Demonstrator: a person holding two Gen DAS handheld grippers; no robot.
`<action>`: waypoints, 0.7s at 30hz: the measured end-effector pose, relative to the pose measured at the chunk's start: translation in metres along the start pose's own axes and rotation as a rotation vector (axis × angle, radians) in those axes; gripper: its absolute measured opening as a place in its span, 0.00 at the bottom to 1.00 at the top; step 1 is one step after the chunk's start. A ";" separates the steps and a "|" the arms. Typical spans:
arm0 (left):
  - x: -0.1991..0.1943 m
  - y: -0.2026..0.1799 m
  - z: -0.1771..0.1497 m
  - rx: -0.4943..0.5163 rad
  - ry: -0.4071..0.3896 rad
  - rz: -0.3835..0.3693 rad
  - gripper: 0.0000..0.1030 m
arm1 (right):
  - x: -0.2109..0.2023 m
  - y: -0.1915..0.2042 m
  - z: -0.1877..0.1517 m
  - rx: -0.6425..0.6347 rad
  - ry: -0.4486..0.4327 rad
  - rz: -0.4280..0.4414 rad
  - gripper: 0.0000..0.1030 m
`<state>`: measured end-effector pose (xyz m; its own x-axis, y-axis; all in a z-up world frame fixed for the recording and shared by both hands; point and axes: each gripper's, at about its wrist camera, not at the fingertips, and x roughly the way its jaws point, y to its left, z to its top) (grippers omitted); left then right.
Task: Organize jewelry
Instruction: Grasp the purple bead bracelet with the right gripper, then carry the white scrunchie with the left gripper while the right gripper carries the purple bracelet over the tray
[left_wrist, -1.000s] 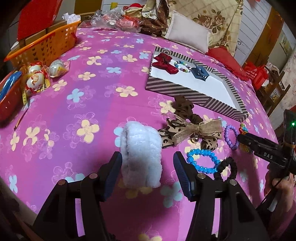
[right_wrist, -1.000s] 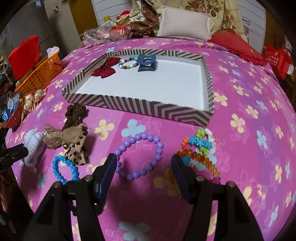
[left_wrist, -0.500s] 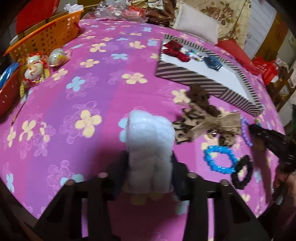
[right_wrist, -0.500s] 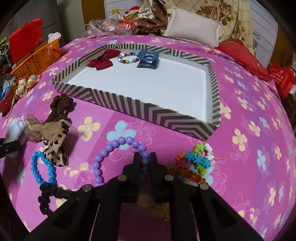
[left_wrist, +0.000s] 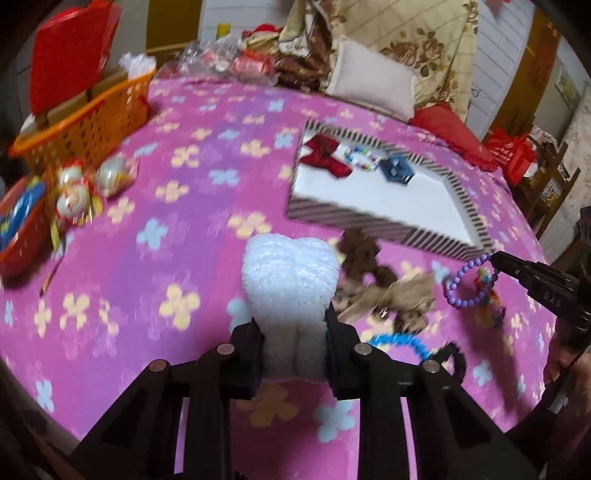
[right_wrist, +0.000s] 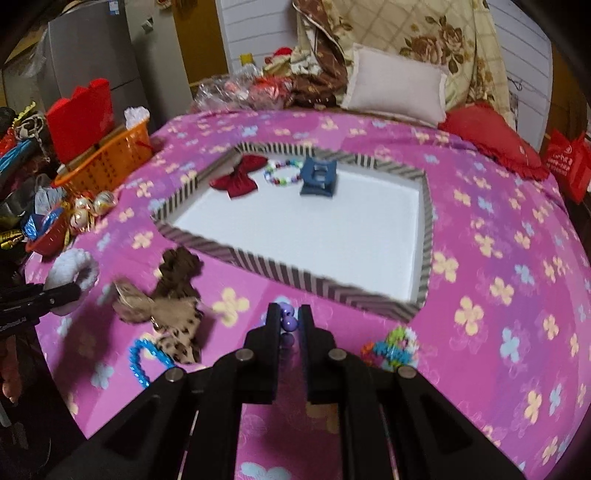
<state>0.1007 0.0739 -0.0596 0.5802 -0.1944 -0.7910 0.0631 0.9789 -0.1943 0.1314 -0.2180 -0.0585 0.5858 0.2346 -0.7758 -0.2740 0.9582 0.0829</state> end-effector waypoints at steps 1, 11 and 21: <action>-0.001 -0.004 0.006 0.005 -0.008 -0.004 0.12 | -0.003 0.000 0.005 -0.004 -0.007 0.002 0.09; 0.010 -0.043 0.059 0.073 -0.065 -0.024 0.12 | -0.014 -0.011 0.052 -0.014 -0.067 -0.016 0.09; 0.047 -0.066 0.092 0.107 -0.061 -0.007 0.12 | 0.013 -0.021 0.086 0.000 -0.063 -0.032 0.09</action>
<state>0.1986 0.0064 -0.0302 0.6277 -0.2007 -0.7521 0.1517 0.9792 -0.1346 0.2105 -0.2212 -0.0162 0.6410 0.2142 -0.7371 -0.2543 0.9653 0.0593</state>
